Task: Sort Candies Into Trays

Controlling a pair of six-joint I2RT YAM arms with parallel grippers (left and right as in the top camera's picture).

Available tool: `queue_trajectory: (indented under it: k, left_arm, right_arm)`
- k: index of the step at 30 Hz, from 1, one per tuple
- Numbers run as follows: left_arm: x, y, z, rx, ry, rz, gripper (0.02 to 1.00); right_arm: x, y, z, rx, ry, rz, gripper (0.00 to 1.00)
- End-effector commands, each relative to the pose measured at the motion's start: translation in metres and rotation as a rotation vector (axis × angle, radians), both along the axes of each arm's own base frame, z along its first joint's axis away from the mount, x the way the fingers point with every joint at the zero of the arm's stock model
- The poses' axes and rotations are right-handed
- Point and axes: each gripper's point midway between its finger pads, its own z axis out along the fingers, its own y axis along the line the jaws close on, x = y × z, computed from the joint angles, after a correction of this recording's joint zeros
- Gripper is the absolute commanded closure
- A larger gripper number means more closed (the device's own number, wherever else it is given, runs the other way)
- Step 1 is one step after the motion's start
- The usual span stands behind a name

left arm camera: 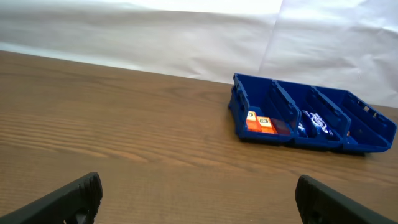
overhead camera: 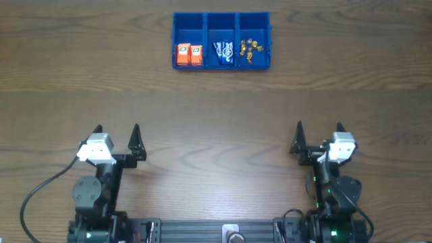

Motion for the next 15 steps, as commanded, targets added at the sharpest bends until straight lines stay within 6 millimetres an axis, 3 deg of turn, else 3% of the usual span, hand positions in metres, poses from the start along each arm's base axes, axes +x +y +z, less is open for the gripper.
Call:
queue_trajectory:
  k: [1, 15]
  left_arm:
    - [-0.0008, -0.0013, -0.0164, 0.006, 0.046, -0.011, 0.02]
    - [-0.0008, -0.0013, -0.0164, 0.006, 0.046, -0.011, 0.02]
  right_arm:
    - [-0.0005, 0.0012, -0.0019, -0.048, 0.004, 0.015, 0.003]
    - [-0.0005, -0.0041, -0.0016, -0.049, 0.004, -0.01, 0.003]
